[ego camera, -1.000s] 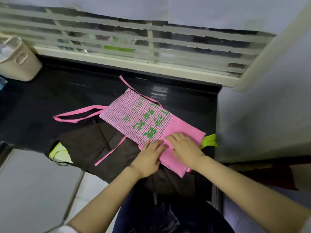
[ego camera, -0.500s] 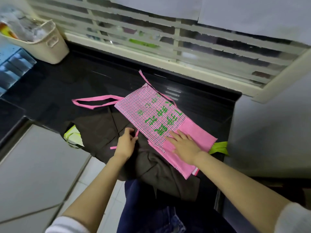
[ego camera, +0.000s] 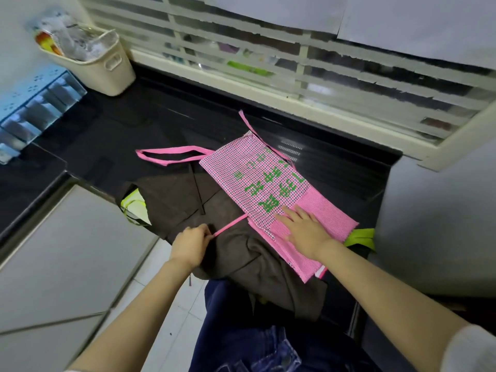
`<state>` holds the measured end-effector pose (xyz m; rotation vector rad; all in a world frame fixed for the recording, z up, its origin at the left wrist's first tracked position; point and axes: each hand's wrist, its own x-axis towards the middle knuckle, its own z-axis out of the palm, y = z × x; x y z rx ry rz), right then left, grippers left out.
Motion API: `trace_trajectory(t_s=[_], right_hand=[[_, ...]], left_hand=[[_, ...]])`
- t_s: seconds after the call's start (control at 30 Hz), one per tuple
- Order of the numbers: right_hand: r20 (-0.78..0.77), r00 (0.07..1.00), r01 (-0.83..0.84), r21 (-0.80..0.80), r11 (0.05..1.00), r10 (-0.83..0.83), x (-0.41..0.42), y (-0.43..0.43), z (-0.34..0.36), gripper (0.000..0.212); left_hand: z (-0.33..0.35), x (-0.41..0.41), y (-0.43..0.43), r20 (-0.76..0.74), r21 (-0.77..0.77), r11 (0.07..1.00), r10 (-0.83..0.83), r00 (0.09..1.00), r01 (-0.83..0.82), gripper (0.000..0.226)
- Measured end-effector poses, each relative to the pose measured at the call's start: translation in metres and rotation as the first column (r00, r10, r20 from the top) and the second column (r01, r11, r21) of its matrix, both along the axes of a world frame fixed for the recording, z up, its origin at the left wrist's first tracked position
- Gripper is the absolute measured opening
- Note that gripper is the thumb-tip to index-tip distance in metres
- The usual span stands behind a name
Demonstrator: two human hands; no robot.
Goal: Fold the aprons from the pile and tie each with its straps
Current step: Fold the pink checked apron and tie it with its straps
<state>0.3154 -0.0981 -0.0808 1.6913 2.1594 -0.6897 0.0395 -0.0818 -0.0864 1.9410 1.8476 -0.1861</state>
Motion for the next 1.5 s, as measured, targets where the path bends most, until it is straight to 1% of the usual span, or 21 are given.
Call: trace_trajectory(t_s=[0.07, 0.1, 0.17, 0.2, 0.23, 0.3, 0.33, 0.37, 0.43, 0.47, 0.53, 0.57, 0.7, 0.77, 0.87, 0.93, 0.97, 1.1, 1.23, 1.33, 1.5], right_hand=[[0.0, 1.0, 0.006, 0.0, 1.0, -0.006, 0.0, -0.001, 0.001, 0.065], [0.005, 1.0, 0.004, -0.003, 1.0, -0.004, 0.0, -0.001, 0.001, 0.064], [0.022, 1.0, -0.011, -0.006, 1.0, 0.011, 0.0, 0.0, 0.003, 0.064], [0.025, 0.999, -0.022, -0.009, 1.0, 0.022, 0.001, 0.002, 0.005, 0.065], [0.011, 1.0, -0.027, -0.016, 0.999, 0.028, 0.003, 0.005, 0.007, 0.065], [-0.066, 0.998, -0.002, -0.028, 1.0, 0.0, 0.008, 0.014, 0.013, 0.065], [-0.101, 0.994, 0.028, -0.016, 0.999, -0.03, 0.012, 0.018, 0.014, 0.064], [-0.112, 0.992, 0.067, 0.019, 0.998, -0.065, 0.015, 0.022, 0.016, 0.063], [-0.079, 0.983, 0.17, 0.099, 0.98, -0.163, 0.021, 0.027, 0.014, 0.06], [-0.079, 0.971, 0.235, 0.105, 0.966, -0.228, 0.025, 0.028, 0.012, 0.059], [-0.103, 0.936, 0.342, 0.056, 0.938, -0.336, 0.031, 0.027, 0.007, 0.057], [-0.105, 0.927, 0.366, 0.05, 0.929, -0.359, 0.034, 0.026, 0.005, 0.056], [-0.104, 0.913, 0.405, 0.126, 0.905, -0.394, 0.044, 0.019, -0.001, 0.042], [-0.086, 0.917, 0.396, 0.095, 0.913, -0.388, 0.043, 0.012, -0.001, 0.035], [-0.05, 0.949, 0.314, 0.05, 0.948, -0.311, 0.043, -0.004, -0.001, 0.029], [-0.067, 0.954, 0.293, 0.01, 0.956, -0.292, 0.046, -0.007, 0.0, 0.027], [-0.102, 0.943, 0.319, -0.005, 0.948, -0.318, 0.048, -0.003, 0.002, 0.027], [-0.292, 0.832, 0.49, -0.012, 0.871, -0.472, 0.053, 0.024, 0.006, 0.033], [-0.439, 0.686, 0.573, -0.164, 0.803, -0.58, 0.044, 0.054, 0.003, 0.047], [-0.49, 0.566, 0.628, -0.265, 0.732, -0.663, 0.035, 0.074, 0.001, 0.053], [-0.545, 0.406, 0.73, -0.289, 0.619, -0.734, 0.035, 0.093, -0.006, 0.048]], left_hand=[[0.005, 0.004, 0.001, -0.103, -0.035, 0.999, -0.027, 0.994, 0.023, 0.027], [0.008, 0.006, 0.003, -0.137, -0.086, 0.996, -0.034, 0.99, 0.022, 0.028], [0.011, 0.01, 0.007, -0.129, -0.227, 0.974, -0.006, 0.992, -0.024, 0.026], [0.012, 0.013, 0.008, -0.119, -0.278, 0.96, 0.011, 0.993, -0.044, 0.024], [0.013, 0.015, 0.008, -0.133, -0.293, 0.955, 0.002, 0.991, -0.041, 0.023], [0.018, 0.02, 0.007, -0.202, -0.235, 0.972, -0.043, 0.978, -0.006, 0.022], [0.02, 0.023, 0.005, -0.211, -0.17, 0.985, -0.043, 0.976, 0.006, 0.024], [0.021, 0.027, 0.004, -0.184, -0.101, 0.995, -0.031, 0.982, 0.012, 0.03], [0.026, 0.039, 0.003, -0.034, 0.045, 0.999, -0.029, 0.999, 0.031, 0.039], [0.028, 0.048, 0.004, 0.054, 0.11, 0.993, -0.06, 0.997, 0.053, 0.04], [0.03, 0.067, 0.005, 0.166, 0.188, 0.972, -0.17, 0.971, 0.138, 0.043], [0.03, 0.078, 0.005, 0.18, 0.198, 0.962, -0.226, 0.957, 0.19, 0.046], [0.025, 0.111, 0.006, 0.08, 0.101, 0.938, -0.341, 0.937, 0.333, 0.055], [0.021, 0.117, 0.008, 0.018, 0.062, 0.927, -0.371, 0.928, 0.369, 0.058], [0.013, 0.117, 0.012, -0.041, -0.011, 0.918, -0.396, 0.917, 0.396, 0.06], [0.007, 0.113, 0.011, -0.056, -0.096, 0.906, -0.419, 0.906, 0.413, 0.061], [0.004, 0.112, 0.011, -0.053, -0.125, 0.902, -0.422, 0.905, 0.413, 0.061], [-0.003, 0.11, 0.008, -0.038, -0.12, 0.908, -0.408, 0.912, 0.401, 0.061], [-0.004, 0.109, 0.009, -0.013, -0.098, 0.918, -0.388, 0.922, 0.385, 0.062], [-0.006, 0.109, 0.009, 0.005, -0.097, 0.926, -0.367, 0.93, 0.365, 0.063], [-0.009, 0.109, 0.011, 0.044, -0.109, 0.929, -0.352, 0.935, 0.355, 0.063]])
